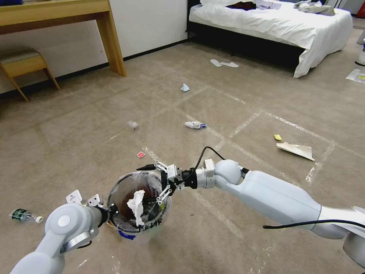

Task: Pick up the trash bin and place the garbage on the floor into it.

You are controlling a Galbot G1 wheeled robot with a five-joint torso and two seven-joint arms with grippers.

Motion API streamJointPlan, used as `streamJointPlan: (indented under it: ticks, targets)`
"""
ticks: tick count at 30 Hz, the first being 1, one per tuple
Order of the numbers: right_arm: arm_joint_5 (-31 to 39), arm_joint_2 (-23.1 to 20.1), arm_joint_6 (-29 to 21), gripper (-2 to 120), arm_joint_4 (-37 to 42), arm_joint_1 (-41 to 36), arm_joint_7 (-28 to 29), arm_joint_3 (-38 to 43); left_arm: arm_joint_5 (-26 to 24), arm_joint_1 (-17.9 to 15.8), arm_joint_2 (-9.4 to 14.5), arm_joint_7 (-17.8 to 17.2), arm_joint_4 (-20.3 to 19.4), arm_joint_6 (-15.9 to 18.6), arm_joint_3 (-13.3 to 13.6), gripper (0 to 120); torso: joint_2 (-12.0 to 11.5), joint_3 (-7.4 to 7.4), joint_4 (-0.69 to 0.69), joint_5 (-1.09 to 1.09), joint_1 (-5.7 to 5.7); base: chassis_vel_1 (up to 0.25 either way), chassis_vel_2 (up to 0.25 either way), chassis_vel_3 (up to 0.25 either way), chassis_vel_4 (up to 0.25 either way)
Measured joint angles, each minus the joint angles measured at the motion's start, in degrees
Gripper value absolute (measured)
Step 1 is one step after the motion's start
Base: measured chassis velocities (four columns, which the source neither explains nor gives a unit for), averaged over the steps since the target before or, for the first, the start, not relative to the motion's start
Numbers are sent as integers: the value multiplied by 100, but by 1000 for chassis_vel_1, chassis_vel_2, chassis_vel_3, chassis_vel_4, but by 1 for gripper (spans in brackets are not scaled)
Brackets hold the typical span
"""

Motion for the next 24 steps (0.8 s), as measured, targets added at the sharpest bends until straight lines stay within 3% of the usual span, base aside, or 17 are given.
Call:
streamJointPlan:
  ticks: [8, 12, 17, 24]
  targets:
    - [-265, 58, 71, 100, -230, 122, -108, -114, -14, -23, 3, -3, 4, 0, 11, 0, 0, 0, 0, 0, 0, 0, 0, 0, 0]
    - [-720, 133, 170, 100, -358, 280, 117, -213, -34, -16, 23, -3, -32, 0, 11, 0, 0, 0, 0, 0, 0, 0, 0, 0, 0]
    - [-1255, 183, 293, 100, -501, 473, -2, -112, -33, -15, 28, -3, -28, 0, 12, 0, 0, 0, 0, 0, 0, 0, 0, 0, 0]
    - [-1385, 243, 324, 100, -530, 817, 89, -377, 6, 7, -33, -3, -28, 4, 35, 0, 0, 0, 0, 0, 0, 0, 0, 0, 0]
